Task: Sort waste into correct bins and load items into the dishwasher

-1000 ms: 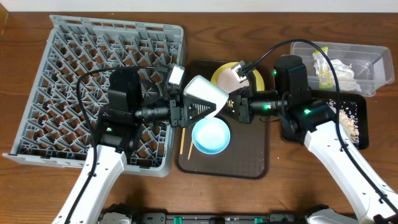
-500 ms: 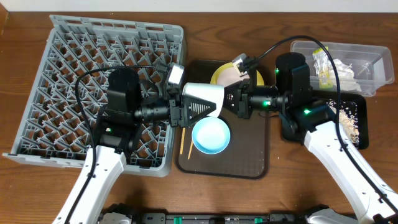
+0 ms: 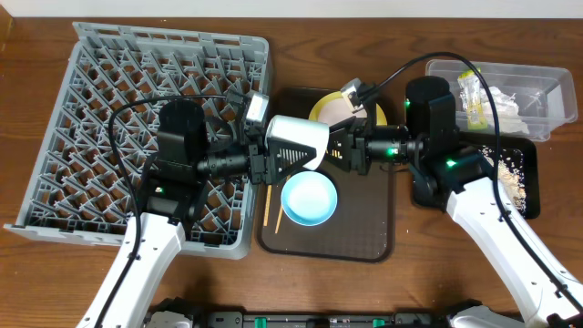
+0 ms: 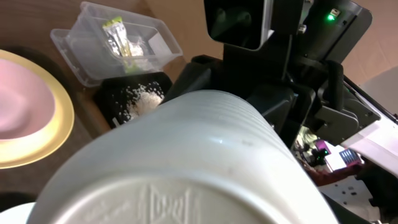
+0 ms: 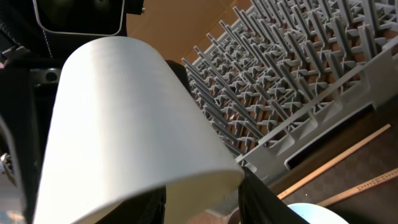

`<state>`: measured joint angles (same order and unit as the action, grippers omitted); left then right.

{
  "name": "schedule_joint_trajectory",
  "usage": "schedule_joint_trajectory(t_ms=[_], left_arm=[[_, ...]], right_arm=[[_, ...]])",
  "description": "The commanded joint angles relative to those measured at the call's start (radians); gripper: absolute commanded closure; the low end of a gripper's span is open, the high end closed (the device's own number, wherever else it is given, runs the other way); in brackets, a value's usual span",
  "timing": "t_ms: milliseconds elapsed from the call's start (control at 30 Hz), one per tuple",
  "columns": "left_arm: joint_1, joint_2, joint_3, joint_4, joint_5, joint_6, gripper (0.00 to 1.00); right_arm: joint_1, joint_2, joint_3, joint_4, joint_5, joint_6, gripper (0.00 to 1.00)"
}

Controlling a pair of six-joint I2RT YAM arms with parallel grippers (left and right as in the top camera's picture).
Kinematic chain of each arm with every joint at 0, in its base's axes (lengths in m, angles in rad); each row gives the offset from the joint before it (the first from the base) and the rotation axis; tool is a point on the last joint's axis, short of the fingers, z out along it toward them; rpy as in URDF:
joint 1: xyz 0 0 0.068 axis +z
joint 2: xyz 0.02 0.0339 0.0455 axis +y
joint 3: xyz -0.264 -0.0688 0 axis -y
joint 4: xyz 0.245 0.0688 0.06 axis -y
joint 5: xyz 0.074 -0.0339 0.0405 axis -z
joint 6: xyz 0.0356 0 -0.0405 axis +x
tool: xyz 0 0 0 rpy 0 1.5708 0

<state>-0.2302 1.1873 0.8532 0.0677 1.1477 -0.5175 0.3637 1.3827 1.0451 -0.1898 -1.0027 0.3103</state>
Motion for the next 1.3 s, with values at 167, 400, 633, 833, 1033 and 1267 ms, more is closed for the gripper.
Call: schedule_joint_trajectory(t_ms=[167,400,633,833,1033,1267], left_arm=[[0.007,0.007,0.017,-0.006,-0.076,0.035,0.42],[0.007,0.007,0.017,-0.007,-0.074,0.034,0.36],[0.007,0.007,0.017,-0.007,-0.064,0.035,0.38],[0.007,0.007,0.017,-0.007,-0.064,0.035,0.35],[0.007,0.007,0.017,-0.007,-0.064,0.035,0.34],[0.007,0.007,0.017,-0.007,-0.064,0.035,0.30]], right_arm=[[-0.034,-0.031,0.007,0.023,-0.079,-0.007,0.68],[-0.034,-0.031,0.007,0.074,-0.079,-0.007,0.68],[-0.034,-0.031,0.007,0.074,-0.079,-0.006,0.68],[-0.034,-0.031,0.007,0.077,-0.079,0.000,0.68],[-0.038,-0.031,0.007,0.100,-0.079,0.000,0.69],[-0.038,-0.031,0.007,0.123,-0.079,0.000,0.69]])
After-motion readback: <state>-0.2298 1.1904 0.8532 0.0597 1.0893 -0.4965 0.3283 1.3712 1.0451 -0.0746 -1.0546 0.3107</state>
